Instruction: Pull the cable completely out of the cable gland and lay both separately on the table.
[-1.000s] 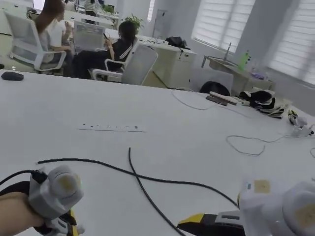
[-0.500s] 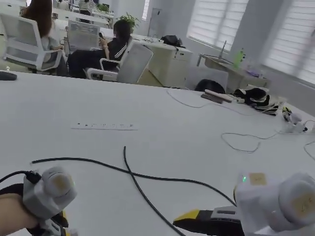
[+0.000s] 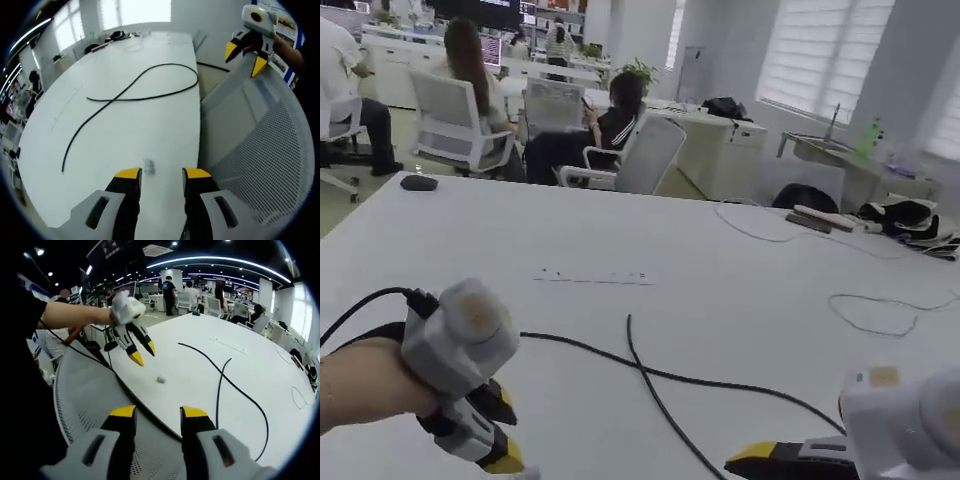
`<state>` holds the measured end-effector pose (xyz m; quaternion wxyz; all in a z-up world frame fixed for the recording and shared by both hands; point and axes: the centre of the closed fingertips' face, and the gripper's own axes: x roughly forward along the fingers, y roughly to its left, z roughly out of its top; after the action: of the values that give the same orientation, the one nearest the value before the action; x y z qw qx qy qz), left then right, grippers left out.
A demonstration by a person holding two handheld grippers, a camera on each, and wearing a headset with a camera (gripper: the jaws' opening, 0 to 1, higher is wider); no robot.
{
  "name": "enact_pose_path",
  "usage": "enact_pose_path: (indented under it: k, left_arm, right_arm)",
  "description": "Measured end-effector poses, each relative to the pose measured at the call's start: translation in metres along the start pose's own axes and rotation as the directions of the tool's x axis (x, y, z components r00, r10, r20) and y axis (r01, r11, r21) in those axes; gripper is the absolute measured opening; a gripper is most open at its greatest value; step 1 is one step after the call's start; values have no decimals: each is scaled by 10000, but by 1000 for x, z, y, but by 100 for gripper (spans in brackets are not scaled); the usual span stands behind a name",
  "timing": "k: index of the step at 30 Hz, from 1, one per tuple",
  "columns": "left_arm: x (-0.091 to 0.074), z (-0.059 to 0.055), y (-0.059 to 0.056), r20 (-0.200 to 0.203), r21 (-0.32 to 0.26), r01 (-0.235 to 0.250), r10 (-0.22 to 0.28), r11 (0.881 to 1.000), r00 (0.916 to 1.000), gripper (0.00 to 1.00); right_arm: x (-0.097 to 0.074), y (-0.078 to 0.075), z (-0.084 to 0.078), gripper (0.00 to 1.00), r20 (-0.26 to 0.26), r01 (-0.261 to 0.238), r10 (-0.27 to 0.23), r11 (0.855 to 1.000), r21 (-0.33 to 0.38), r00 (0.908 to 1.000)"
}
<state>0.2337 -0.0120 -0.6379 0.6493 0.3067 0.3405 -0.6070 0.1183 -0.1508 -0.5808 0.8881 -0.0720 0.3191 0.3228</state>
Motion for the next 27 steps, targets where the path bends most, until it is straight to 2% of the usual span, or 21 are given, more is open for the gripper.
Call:
enact_pose_path:
  k: [1,6,9,12,14,17,18,19,20,21,22,24,25,26,27]
  left_arm:
    - [-7,0,-5,-12,-121,70,-70,9999,10000,34]
    - [-47,-1,-27,206,-216,-347,352,9992,9992,37]
    - [-68,2,-39,625,-549,-608,642,9966,9960,38]
    - [-84,2,-48,1097,-1169,-873,1002,9893,9889,38]
    - [-94,2,-52,1513,-1663,-1151,1407,9793,9784,39]
    - [-104,-8,-50,1792,-2369,-1822,2273,9543,9572,39]
    - [-107,-13,-49,1841,-2702,-2113,2658,9393,9463,39]
    - [-109,-17,-49,1824,-2964,-2260,2873,9280,9403,40]
    - [-112,-24,-49,1720,-3387,-2513,3222,9067,9309,39]
    - [-113,-27,-49,1723,-3671,-2653,3454,8915,9225,38]
    - [-114,-33,-49,1675,-4077,-2816,3743,8686,9120,38]
    - [-114,-37,-52,1872,-4406,-2754,3874,8544,9027,38]
    - [-114,-36,-53,2085,-4675,-2660,3975,8430,8936,38]
    - [-114,-35,-53,2435,-5130,-2465,4148,8222,8767,38]
    - [-114,-34,-53,2556,-5251,-2396,4198,8167,8709,38]
  right_arm:
    - [0,-1,0,35,36,16,-16,10000,52,10000]
    - [1,0,-4,35,19,-2,2,10000,66,10000]
    - [1,-1,-8,36,-44,-51,51,9999,143,10000]
    - [3,-1,-10,36,-158,-130,133,9997,185,9998]
    - [4,-1,-11,37,-195,-154,159,9996,221,9997]
    - [6,0,-10,36,-192,-209,215,9993,316,9996]
    - [7,1,-11,36,-214,-238,245,9991,350,9995]
    - [8,2,-11,36,-248,-277,286,9990,351,9993]
    - [10,3,-12,36,-278,-301,310,9990,341,9991]
    - [10,3,-12,37,-289,-310,320,9989,348,9991]
    - [11,4,-13,37,-288,-312,323,9987,394,9991]
    - [13,2,-12,39,-98,-166,173,9977,662,9998]
    - [14,2,-12,42,-51,-137,142,9968,793,9999]
    - [17,2,-13,43,-56,-119,124,9962,857,9999]
    - [18,2,-14,43,-69,-76,83,9964,849,9999]
